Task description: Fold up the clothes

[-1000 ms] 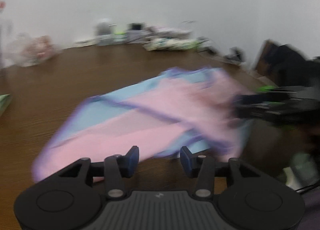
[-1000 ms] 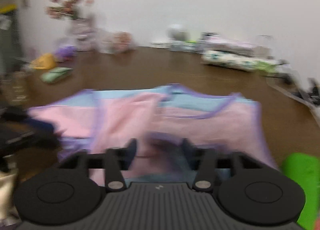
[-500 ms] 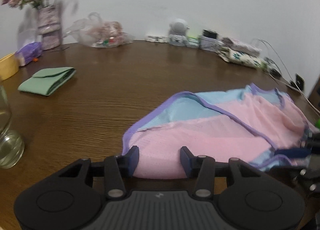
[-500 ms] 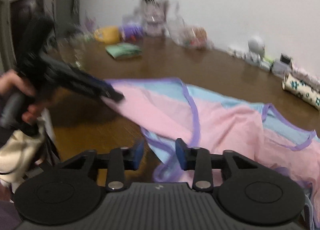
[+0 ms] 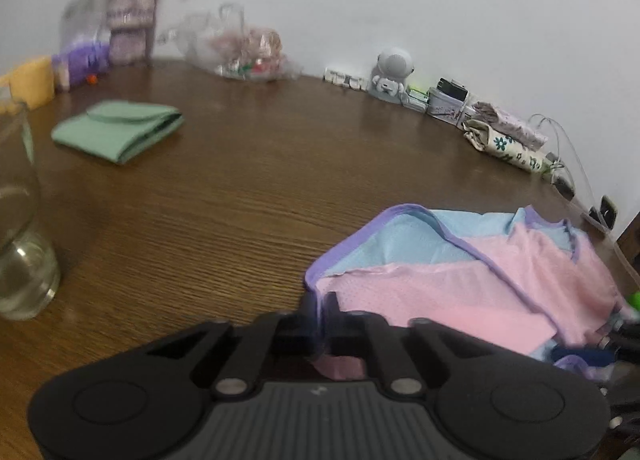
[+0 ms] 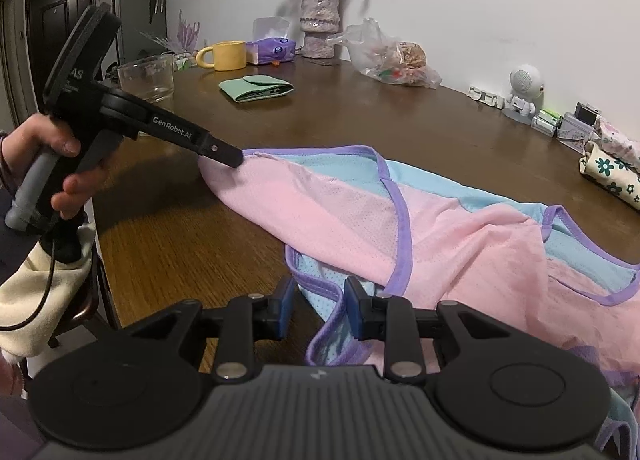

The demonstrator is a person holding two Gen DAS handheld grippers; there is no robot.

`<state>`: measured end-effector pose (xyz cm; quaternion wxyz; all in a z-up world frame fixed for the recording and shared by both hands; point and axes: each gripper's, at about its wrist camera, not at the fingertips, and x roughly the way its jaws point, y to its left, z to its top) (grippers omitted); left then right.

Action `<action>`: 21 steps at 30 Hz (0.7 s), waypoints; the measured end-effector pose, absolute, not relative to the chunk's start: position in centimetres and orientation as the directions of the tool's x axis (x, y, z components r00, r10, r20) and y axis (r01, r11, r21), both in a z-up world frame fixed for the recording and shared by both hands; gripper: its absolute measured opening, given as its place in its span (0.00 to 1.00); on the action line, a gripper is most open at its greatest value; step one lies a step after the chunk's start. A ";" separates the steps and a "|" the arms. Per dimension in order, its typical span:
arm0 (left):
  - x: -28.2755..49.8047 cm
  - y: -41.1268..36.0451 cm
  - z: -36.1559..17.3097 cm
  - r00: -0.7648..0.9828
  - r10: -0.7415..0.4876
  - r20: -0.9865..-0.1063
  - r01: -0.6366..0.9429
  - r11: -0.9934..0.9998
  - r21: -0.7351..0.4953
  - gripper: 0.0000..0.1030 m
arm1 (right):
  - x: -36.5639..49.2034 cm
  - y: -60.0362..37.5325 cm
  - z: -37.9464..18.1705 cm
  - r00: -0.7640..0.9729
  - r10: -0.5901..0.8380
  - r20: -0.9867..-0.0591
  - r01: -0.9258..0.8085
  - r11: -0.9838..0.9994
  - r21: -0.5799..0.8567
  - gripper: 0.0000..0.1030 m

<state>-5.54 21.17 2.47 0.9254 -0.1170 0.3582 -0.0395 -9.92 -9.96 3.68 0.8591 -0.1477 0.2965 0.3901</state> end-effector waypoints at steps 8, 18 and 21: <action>-1.1 20.1 7.7 0.805 -0.160 -0.571 -0.019 0.956 -0.294 0.01 | -10.5 -11.3 4.7 0.452 0.655 -0.605 -0.779 0.620 0.089 0.02; 2.0 17.6 7.0 0.745 -0.045 -0.666 -0.047 0.992 -0.119 0.11 | -13.4 -12.3 5.8 0.362 0.709 -0.606 -0.834 0.536 0.130 0.03; 0.4 19.1 4.8 0.709 -0.018 -0.705 -0.091 0.989 -0.117 0.24 | -13.3 -12.8 6.3 0.367 0.727 -0.581 -0.834 0.534 0.140 0.37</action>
